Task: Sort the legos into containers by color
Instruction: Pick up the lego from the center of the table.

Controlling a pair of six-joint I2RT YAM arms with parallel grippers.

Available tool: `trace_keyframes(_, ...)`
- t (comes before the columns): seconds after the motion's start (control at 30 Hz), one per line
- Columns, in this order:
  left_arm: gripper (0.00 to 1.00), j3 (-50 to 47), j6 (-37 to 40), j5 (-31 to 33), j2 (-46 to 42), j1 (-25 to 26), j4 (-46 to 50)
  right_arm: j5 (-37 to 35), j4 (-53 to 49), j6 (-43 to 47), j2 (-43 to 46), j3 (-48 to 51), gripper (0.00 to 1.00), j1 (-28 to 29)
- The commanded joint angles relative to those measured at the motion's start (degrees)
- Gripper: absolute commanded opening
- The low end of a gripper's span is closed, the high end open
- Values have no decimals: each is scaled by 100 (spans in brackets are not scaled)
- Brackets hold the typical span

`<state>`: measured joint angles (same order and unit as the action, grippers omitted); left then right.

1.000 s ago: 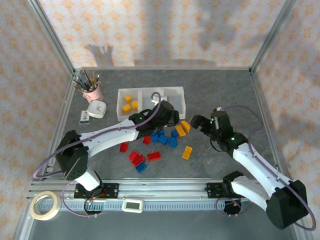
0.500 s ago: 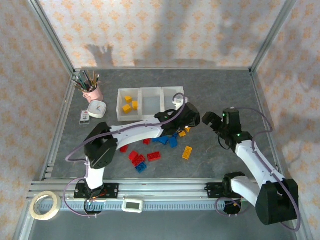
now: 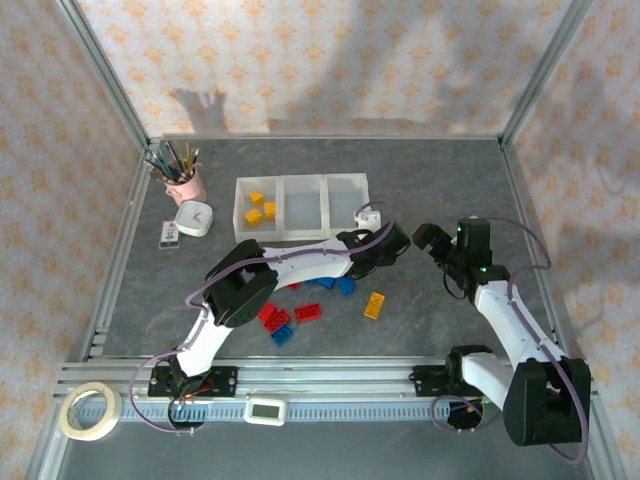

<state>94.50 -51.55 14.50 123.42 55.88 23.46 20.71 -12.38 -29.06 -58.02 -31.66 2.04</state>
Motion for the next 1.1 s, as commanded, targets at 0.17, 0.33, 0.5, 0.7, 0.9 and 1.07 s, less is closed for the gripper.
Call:
trace_keyframes(0.17,66,718,31,293,544,30,458,75,131,91,9,72,100,-37)
trace_keyframes(0.33,66,776,-37,374,642,31,580,74,145,103,10,91,100,-46)
trace_keyframes(0.5,65,724,-119,516,623,30,661,105,159,110,-16,98,100,-46)
trace_keyframes(0.7,64,697,-85,469,615,25,489,73,189,113,-38,108,100,-55)
trace_keyframes(0.9,63,1011,-65,387,915,20,616,147,236,84,-61,100,100,-61)
trace_keyframes(1.07,60,1191,0,367,1042,9,608,156,242,91,-81,107,100,-67)
